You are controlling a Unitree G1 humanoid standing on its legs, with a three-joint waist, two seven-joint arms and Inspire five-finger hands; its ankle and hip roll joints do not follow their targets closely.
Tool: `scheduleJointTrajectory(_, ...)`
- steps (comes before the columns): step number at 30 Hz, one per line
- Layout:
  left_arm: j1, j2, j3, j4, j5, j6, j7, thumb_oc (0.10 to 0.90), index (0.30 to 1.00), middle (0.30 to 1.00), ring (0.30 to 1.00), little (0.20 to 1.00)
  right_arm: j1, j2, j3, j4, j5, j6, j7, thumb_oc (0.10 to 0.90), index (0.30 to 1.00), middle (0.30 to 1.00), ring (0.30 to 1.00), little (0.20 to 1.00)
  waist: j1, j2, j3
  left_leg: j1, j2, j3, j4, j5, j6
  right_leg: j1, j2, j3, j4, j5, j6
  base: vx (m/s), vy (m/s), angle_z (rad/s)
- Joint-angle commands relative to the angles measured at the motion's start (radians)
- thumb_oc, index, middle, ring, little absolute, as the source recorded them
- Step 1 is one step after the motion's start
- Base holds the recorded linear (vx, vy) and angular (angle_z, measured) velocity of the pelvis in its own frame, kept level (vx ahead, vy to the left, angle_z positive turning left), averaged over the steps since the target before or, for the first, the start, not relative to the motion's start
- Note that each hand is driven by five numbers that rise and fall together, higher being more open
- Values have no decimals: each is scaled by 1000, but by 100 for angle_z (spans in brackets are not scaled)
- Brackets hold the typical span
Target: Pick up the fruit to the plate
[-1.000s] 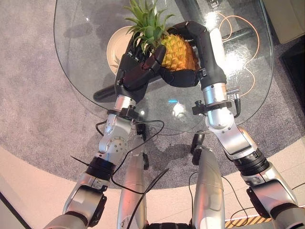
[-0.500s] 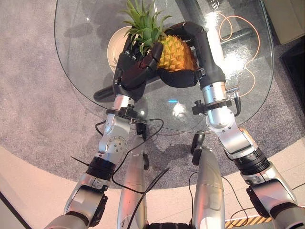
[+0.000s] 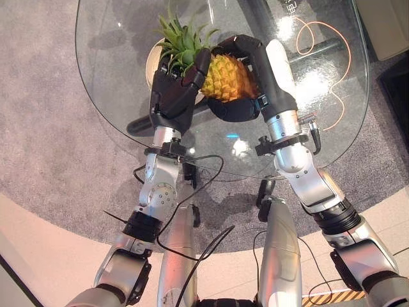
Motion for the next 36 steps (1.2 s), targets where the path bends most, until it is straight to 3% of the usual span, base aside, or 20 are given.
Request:
scheduleJointTrajectory(1,-163,23,28,-158,-2,-139,-54,800,900,900,900,900,-149,6,34,-138,-61,-112,21,100,300,300,300,200,14,-34,-17,35,6,13,167,-196,-1,85,8,21,-328,247,49,0,0,0)
scheduleJointTrajectory(2,-163,23,29,-160,-7,-142,-62,800,900,900,900,900,-148,5,34,-139,-61,-115,20,100,300,300,300,200,14,-34,-17,35,6,13,167,-196,0,86,8,20,-329,247,49,0,0,0)
scheduleJointTrajectory(3,-164,20,30,-162,-15,-153,-78,353,516,516,516,453,-147,6,34,-139,-63,-118,19,100,300,300,300,200,14,-35,-17,34,5,12,167,-197,-1,85,8,21,-328,247,49,0,0,0)
scheduleJointTrajectory(4,-167,15,30,-161,-16,-157,-93,100,300,300,300,200,-148,9,34,-141,-64,-115,19,100,300,300,300,200,14,-35,-17,36,5,12,166,-197,-1,86,8,21,-329,247,49,0,0,0)
scheduleJointTrajectory(30,-186,6,51,-134,26,-250,-122,100,300,300,300,200,-140,16,21,-128,-53,-127,-25,100,300,300,300,200,8,-40,-17,32,9,11,173,-200,-4,79,13,30,-319,244,49,0,0,0)
scheduleJointTrajectory(32,-186,5,50,-134,30,-257,-123,100,300,300,300,200,-138,20,17,-127,-51,-128,-36,394,552,552,552,494,7,-40,-17,30,8,10,176,-201,-4,76,13,30,-317,243,48,0,0,0)
scheduleJointTrajectory(33,-186,3,51,-133,35,-261,-121,100,300,300,300,200,-136,22,14,-125,-45,-130,-40,800,900,900,900,900,7,-40,-17,30,9,11,177,-201,-4,75,14,31,-315,243,48,0,0,0)
scheduleJointTrajectory(36,-189,3,53,-133,52,-267,-108,100,300,300,300,200,-131,26,5,-121,-40,-134,-54,800,900,900,900,900,6,-40,-17,30,9,11,175,-200,-3,75,15,32,-315,243,48,0,0,0)
